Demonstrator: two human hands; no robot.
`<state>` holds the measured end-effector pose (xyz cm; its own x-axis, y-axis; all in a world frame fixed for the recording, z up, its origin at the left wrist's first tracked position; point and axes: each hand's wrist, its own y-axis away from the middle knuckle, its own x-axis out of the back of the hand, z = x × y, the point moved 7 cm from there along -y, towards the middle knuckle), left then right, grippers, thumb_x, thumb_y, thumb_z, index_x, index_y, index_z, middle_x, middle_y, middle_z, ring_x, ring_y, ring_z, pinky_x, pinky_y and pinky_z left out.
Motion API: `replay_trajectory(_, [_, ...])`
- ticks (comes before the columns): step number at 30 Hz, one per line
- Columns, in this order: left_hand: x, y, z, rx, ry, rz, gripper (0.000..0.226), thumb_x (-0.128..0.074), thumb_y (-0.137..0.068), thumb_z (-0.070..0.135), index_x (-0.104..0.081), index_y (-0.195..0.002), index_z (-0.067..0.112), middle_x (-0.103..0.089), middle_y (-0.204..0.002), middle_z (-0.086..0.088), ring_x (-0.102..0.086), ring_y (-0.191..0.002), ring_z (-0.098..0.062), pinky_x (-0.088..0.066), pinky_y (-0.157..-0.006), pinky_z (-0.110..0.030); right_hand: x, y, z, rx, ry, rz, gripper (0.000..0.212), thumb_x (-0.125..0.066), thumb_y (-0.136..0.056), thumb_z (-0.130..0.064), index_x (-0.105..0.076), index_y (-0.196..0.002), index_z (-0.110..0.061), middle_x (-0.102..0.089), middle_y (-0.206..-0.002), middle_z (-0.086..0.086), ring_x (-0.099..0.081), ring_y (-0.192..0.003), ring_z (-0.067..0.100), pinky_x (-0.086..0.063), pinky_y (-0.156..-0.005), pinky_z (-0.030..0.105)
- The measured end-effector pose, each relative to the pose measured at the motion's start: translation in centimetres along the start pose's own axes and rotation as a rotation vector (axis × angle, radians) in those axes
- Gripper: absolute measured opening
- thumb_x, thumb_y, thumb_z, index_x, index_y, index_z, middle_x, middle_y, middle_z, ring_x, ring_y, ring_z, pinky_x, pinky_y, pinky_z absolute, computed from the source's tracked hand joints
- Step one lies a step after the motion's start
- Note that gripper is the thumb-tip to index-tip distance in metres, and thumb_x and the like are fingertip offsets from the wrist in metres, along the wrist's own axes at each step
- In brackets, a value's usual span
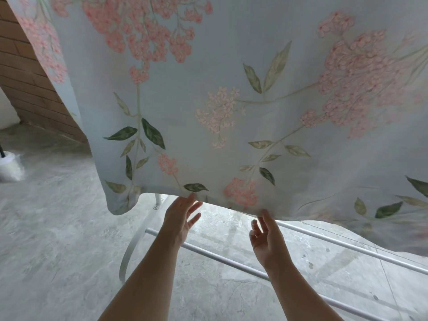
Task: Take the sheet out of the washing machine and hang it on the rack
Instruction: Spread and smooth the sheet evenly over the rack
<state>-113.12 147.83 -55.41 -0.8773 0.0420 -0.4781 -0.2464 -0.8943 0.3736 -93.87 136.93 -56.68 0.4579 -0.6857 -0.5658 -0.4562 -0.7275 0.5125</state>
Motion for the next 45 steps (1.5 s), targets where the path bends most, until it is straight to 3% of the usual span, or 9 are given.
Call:
replay_trajectory(8, [-0.5,-0.6,-0.6,-0.086,-0.173,0.164,0.006,-0.062,-0.089,0.02,-0.063,-0.087,0.015,-0.069,-0.09,0.0,-0.066,-0.088,-0.015,-0.047,-0.091,-0.039,2.5,0.6,-1.6,0.069,0.199,0.054,0.005,-0.06,-0.09,-0.018,-0.064,-0.091,-0.016,-0.067,-0.09,-0.001,-0.056,-0.081,0.015,-0.041,-0.067,0.026])
replay_trajectory(13, [-1.3,-0.2,-0.9,-0.107,-0.11,0.282,0.008,-0.059,-0.091,0.018,-0.062,-0.085,0.015,-0.067,-0.088,0.001,-0.064,-0.082,-0.013,-0.045,-0.091,-0.039,2.6,0.7,-1.3,0.009,0.191,0.026,0.005,-0.063,-0.088,-0.017,-0.064,-0.092,-0.014,-0.068,-0.092,-0.001,-0.057,-0.083,0.016,-0.043,-0.062,0.026])
replay_trajectory(17, [-4.1,-0.4,-1.9,0.007,-0.013,0.054,0.012,-0.062,-0.088,0.024,-0.061,-0.096,0.016,-0.066,-0.104,-0.002,-0.062,-0.098,-0.019,-0.044,-0.091,-0.041,3.6,0.3,-3.1,0.016,0.048,0.03,0.004,-0.063,-0.088,-0.018,-0.062,-0.09,-0.02,-0.062,-0.087,-0.004,-0.058,-0.081,0.015,-0.045,-0.045,0.02])
replay_trajectory(21, [-7.3,-0.1,-3.7,0.066,-0.061,-0.141,0.023,-0.063,-0.086,0.019,-0.059,-0.108,0.018,-0.066,-0.107,-0.001,-0.061,-0.101,-0.021,-0.046,-0.088,-0.041,5.9,0.5,-4.8,0.05,-0.002,0.08,0.004,-0.061,-0.089,-0.016,-0.063,-0.087,-0.02,-0.062,-0.084,-0.004,-0.054,-0.075,0.013,-0.045,-0.044,0.018])
replay_trajectory(31, [-7.1,-0.1,-4.1,0.019,-0.212,0.13,0.02,-0.064,-0.087,0.021,-0.058,-0.103,0.01,-0.067,-0.099,-0.005,-0.066,-0.083,-0.018,-0.051,-0.078,-0.035,7.2,1.2,-4.8,0.097,0.191,0.171,0.004,-0.062,-0.089,-0.018,-0.063,-0.087,-0.015,-0.064,-0.089,-0.001,-0.055,-0.08,0.016,-0.041,-0.062,0.027])
replay_trajectory(36, [-7.0,0.3,-4.2,0.141,-0.205,0.052,0.032,-0.062,-0.088,0.034,-0.059,-0.107,0.009,-0.064,-0.117,-0.009,-0.063,-0.096,-0.022,-0.049,-0.085,-0.038,6.1,2.0,-3.1,-0.036,0.122,0.019,0.02,-0.061,-0.088,-0.028,-0.064,-0.106,-0.02,-0.069,-0.109,-0.002,-0.061,-0.097,0.017,-0.05,-0.058,0.023])
replay_trajectory(39, [-7.4,0.3,-3.6,0.199,-0.161,0.043,0.055,-0.058,-0.088,0.043,-0.049,-0.128,0.007,-0.054,-0.132,-0.015,-0.059,-0.108,-0.029,-0.048,-0.088,-0.041,5.6,2.8,-2.3,-0.115,0.084,-0.027,0.042,-0.061,-0.08,-0.034,-0.059,-0.119,-0.019,-0.068,-0.116,-0.001,-0.062,-0.107,0.019,-0.052,-0.071,0.028])
replay_trajectory(42, [-7.8,1.6,-3.5,0.254,-0.06,0.087,0.06,-0.051,-0.094,0.037,-0.03,-0.142,0.007,-0.038,-0.143,-0.023,-0.049,-0.122,-0.036,-0.045,-0.093,-0.045,5.0,4.2,-2.6,-0.159,0.048,-0.058,0.047,-0.056,-0.083,-0.035,-0.055,-0.126,-0.017,-0.067,-0.12,0.0,-0.061,-0.111,0.021,-0.048,-0.081,0.033])
replay_trajectory(45, [-8.4,4.3,-3.4,0.294,0.093,0.136,0.055,-0.047,-0.097,0.029,-0.028,-0.143,0.005,-0.038,-0.143,-0.022,-0.045,-0.125,-0.036,-0.042,-0.095,-0.047,4.1,6.2,-4.5,-0.189,0.015,-0.091,0.051,-0.054,-0.081,-0.037,-0.054,-0.129,-0.02,-0.066,-0.122,0.0,-0.06,-0.113,0.021,-0.049,-0.081,0.035])
